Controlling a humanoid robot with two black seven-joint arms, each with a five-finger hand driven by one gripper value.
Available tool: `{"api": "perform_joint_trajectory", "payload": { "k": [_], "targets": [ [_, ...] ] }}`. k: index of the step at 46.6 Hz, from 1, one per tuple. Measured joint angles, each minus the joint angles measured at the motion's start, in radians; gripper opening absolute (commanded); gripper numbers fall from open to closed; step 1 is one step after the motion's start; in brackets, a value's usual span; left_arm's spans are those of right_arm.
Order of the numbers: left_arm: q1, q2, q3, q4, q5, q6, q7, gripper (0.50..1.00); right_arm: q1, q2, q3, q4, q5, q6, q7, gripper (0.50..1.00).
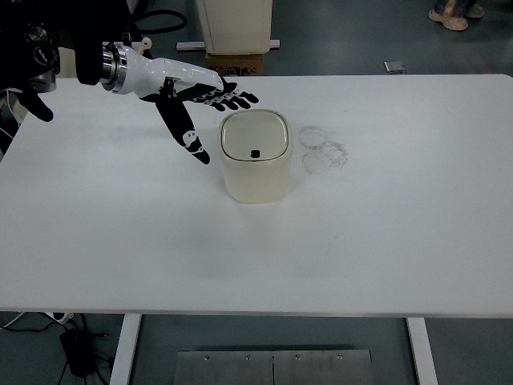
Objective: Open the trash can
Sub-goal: 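Lower the left hand fingertips onto the lid's far edge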
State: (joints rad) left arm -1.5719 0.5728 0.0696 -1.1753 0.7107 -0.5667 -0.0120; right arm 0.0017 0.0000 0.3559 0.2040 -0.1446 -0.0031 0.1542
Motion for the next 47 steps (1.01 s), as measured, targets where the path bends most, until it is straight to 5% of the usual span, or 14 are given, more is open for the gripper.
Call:
{"api": "perform_joint_trajectory", "payload": {
  "k": [47],
  "targets": [
    [0.046, -0.077, 0.026, -0.003, 0.107, 0.005, 0.001, 1.0, 0.0, 0.0, 0.0, 0.0, 0.0, 0.0, 0.0, 0.993]
  ]
}}
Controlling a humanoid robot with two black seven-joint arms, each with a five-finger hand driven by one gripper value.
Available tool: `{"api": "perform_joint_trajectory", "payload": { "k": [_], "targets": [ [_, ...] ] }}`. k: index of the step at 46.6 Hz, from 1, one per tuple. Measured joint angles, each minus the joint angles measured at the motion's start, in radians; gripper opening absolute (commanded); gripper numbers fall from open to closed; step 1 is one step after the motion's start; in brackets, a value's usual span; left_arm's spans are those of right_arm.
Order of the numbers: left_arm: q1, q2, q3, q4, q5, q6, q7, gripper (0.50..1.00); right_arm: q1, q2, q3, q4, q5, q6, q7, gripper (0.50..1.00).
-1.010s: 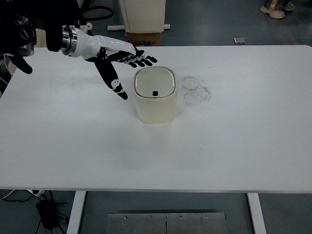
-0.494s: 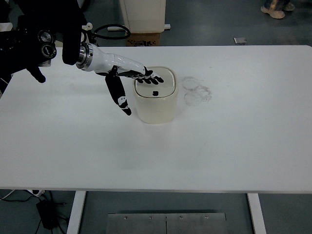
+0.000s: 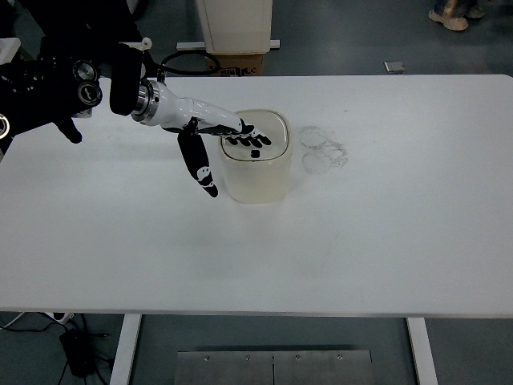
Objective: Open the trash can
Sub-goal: 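Lower the left hand fingertips onto the lid's far edge, then hook the left fingers under the lid's edge farthest from the robot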
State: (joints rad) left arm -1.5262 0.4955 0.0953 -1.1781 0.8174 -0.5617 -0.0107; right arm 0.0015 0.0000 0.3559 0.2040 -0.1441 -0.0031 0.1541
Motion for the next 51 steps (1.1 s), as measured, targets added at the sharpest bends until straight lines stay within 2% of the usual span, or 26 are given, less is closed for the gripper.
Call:
{"api": "perform_joint_trajectory", "payload": {
  "k": [51],
  "targets": [
    [0.03, -0.033, -0.002, -0.001, 0.051, 0.014, 0.0, 1.0, 0.0, 0.0, 0.0, 0.0, 0.0, 0.0, -0.001, 0.993]
  ]
}}
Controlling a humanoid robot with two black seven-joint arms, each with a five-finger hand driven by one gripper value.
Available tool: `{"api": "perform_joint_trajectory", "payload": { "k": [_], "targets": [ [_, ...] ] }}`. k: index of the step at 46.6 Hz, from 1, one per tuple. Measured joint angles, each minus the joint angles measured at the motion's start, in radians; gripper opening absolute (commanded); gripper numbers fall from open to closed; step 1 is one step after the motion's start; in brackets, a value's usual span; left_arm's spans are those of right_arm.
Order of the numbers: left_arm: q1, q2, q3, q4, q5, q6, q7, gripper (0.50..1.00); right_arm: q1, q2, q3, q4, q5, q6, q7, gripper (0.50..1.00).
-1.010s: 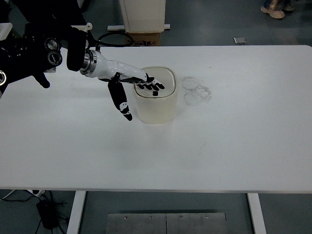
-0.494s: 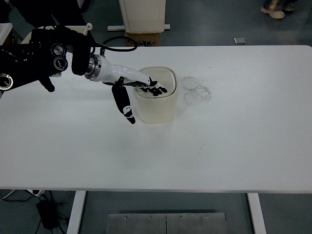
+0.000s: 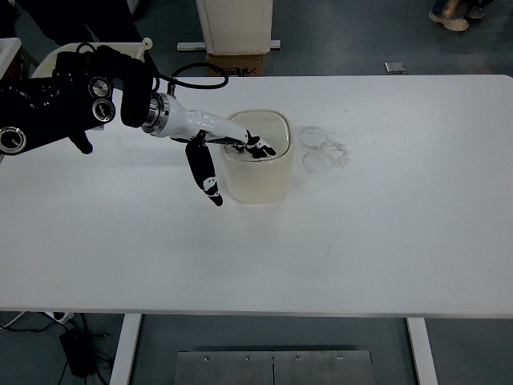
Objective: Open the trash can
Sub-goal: 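Hook the left fingers under the lid's edge farthest from the robot, then lift the left hand upward, flipping the lid open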
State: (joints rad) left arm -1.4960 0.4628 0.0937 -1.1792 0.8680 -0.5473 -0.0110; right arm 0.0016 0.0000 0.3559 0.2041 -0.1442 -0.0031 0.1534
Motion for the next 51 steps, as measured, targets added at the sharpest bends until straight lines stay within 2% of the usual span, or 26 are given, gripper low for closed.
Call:
{"api": "perform_joint_trajectory", "payload": {
  "k": [28, 51],
  "targets": [
    [-0.071, 0.028, -0.111, 0.027, -0.115, 0.007, -0.002, 1.0, 0.0, 0.0, 0.0, 0.0, 0.0, 0.0, 0.001, 0.993],
    [-0.026, 0.057, -0.167, 0.152, -0.424, 0.15, -0.015, 1.0, 0.0, 0.0, 0.0, 0.0, 0.0, 0.0, 0.001, 0.993]
  ]
}}
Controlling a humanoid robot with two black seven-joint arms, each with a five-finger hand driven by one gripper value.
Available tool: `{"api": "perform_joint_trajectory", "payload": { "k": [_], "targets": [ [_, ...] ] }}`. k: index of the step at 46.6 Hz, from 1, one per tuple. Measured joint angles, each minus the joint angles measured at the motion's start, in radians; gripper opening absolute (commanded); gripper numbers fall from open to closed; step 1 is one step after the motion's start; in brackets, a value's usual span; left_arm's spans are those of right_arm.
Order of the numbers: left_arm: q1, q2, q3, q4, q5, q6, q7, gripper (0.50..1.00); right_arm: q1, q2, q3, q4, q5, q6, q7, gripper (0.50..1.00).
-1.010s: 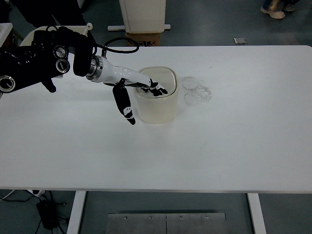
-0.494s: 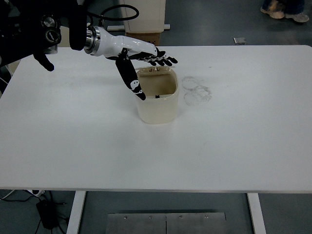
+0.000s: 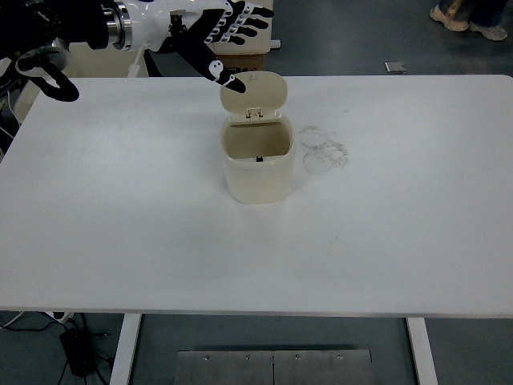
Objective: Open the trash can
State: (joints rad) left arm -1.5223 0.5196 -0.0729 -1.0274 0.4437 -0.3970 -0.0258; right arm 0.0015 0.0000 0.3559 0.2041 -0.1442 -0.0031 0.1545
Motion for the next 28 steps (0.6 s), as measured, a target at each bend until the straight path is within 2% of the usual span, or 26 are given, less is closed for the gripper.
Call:
{"api": "perform_joint_trajectory", "payload": {
  "k": [28],
  "targets": [
    [0.26, -0.015, -0.308, 0.158, -0.259, 0.08, -0.046, 1.0, 0.0, 0.0, 0.0, 0.0, 0.0, 0.0, 0.0, 0.993]
  ]
}}
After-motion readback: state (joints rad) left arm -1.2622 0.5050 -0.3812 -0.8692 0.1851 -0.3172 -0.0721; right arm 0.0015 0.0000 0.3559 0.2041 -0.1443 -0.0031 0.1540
